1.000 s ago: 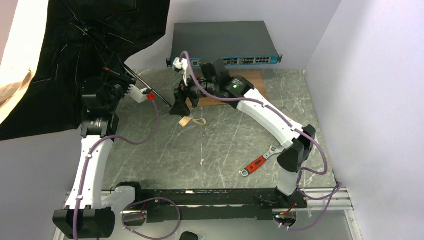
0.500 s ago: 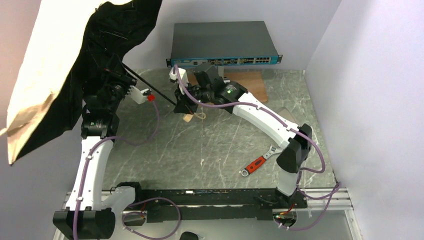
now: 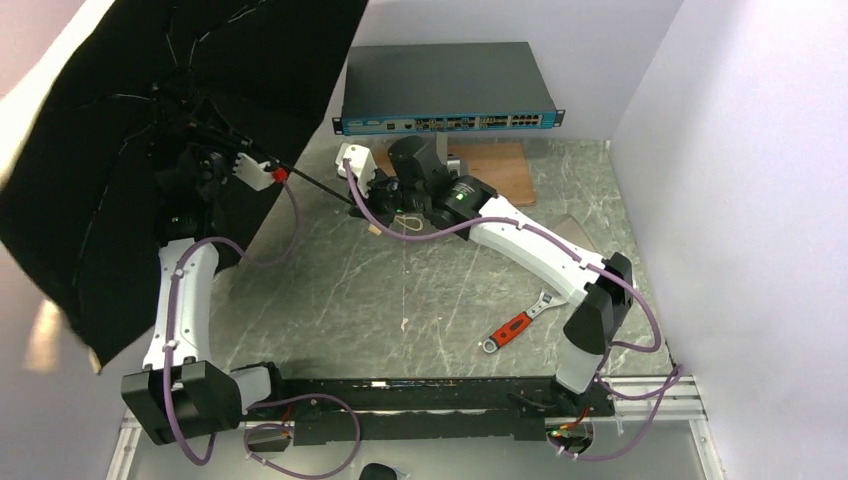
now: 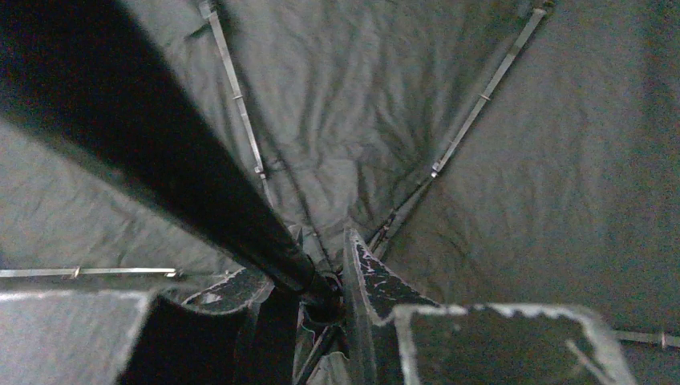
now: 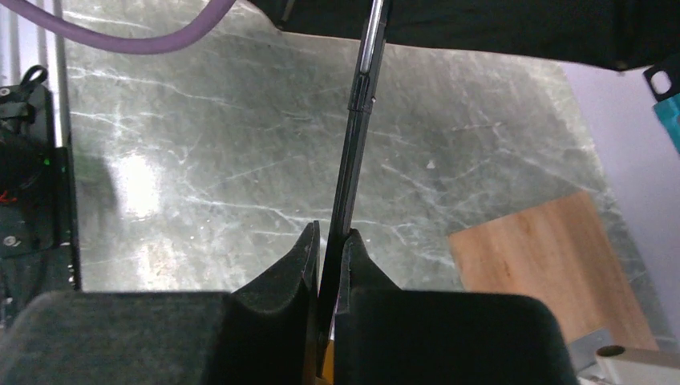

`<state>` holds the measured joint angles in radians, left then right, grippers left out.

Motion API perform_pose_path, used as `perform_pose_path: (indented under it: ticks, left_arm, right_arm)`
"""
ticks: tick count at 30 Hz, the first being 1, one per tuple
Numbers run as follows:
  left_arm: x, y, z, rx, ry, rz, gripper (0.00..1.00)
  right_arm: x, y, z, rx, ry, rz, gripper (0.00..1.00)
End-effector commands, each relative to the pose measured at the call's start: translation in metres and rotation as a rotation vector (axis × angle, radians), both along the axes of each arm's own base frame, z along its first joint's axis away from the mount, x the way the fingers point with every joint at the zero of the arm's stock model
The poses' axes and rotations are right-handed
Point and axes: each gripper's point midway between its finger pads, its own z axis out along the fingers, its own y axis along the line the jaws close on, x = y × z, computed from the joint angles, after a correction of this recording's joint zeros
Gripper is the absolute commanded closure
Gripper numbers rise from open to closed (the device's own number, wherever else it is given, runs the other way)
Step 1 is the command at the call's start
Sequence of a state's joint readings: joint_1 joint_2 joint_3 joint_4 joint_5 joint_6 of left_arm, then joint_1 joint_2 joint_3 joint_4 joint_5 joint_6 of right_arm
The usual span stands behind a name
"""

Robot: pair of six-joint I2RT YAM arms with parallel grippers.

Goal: Open the umbrella

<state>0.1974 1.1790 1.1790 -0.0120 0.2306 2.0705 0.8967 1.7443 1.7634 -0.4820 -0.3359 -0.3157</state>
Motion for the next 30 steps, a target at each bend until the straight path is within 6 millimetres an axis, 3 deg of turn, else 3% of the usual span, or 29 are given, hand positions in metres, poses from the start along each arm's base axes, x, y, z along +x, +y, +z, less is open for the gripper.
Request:
perform_pose_path:
  ticks: [1,6,18,30]
  left_arm:
    - [-0.052,0.084,0.117,0.082,-0.364,0.352,0.76]
    - [-0.060,0.101,0.128,0.105,-0.377,0.389,0.79]
    - [-0.066,0.125,0.136,0.119,-0.375,0.450,0.82]
    - [-0.068,0.146,0.138,0.142,-0.367,0.512,0.83]
  right_arm:
    - [-0.075,-0.042,-0.034,-0.201,0.080,0.244,1.00]
    - [-0.079,-0.061,-0.056,-0.274,0.078,0.240,1.00]
    - [-0.089,-0.093,-0.087,-0.367,0.124,0.225,1.00]
    - [-0.096,-0.108,-0.098,-0.404,0.166,0.223,1.00]
